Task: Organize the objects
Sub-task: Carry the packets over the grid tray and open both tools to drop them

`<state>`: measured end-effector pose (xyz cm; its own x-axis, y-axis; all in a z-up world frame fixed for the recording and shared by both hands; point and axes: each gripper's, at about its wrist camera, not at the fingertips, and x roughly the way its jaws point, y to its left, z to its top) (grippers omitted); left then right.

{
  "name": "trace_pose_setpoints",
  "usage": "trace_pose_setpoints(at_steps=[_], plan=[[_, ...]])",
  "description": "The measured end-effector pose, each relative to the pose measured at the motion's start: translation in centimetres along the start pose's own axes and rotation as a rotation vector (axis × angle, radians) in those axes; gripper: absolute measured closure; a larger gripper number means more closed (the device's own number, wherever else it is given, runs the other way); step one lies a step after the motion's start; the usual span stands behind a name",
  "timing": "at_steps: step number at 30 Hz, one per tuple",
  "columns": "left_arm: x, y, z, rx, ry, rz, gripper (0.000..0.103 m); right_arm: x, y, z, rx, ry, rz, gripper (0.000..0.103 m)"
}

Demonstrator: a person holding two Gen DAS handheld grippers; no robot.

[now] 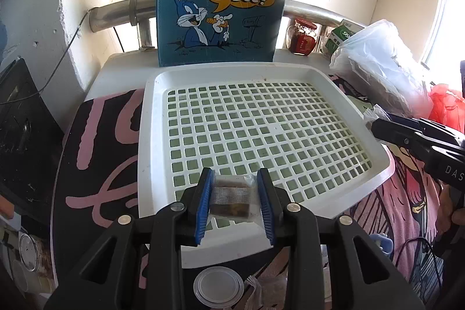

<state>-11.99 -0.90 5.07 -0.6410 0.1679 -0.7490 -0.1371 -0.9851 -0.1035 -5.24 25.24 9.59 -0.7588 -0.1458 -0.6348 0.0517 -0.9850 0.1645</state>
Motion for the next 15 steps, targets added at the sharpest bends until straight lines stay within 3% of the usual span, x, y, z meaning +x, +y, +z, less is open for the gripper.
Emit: trace_pose_setpoints(at_steps=[6, 10, 11, 13, 14, 15], plan=[[3.8, -0.2, 0.2, -0.007, 0.072, 0.037, 0.073, 6.3, -1.9, -0.3, 0.006, 0.152, -0.088, 0.073], [4.1, -0.8, 0.0, 0.021, 0.052, 0.07, 0.071, 8.5, -2.6, -1.0, -0.003, 0.203, -0.124, 0.073], [4.1, -0.9, 0.0, 0.018, 0.047, 0.062, 0.066, 8.8, -2.8, -1.2, -0.003, 0.216, -0.127, 0.072], [3.8, -0.9, 0.2, 0.017, 0.032, 0.049, 0.047, 8.7, -2.9, -1.3, 0.0, 0.207, -0.128, 0.069], [3.4, -0.8, 0.3, 0.012, 0.02, 0.051, 0.034, 8.6, -3.0, -1.2, 0.011, 0.21, -0.122, 0.06], [2.9, -0.7, 0.5, 0.004, 0.006, 0.043, 0.032, 8.2, -3.1, -1.1, 0.022, 0.197, -0.112, 0.055]])
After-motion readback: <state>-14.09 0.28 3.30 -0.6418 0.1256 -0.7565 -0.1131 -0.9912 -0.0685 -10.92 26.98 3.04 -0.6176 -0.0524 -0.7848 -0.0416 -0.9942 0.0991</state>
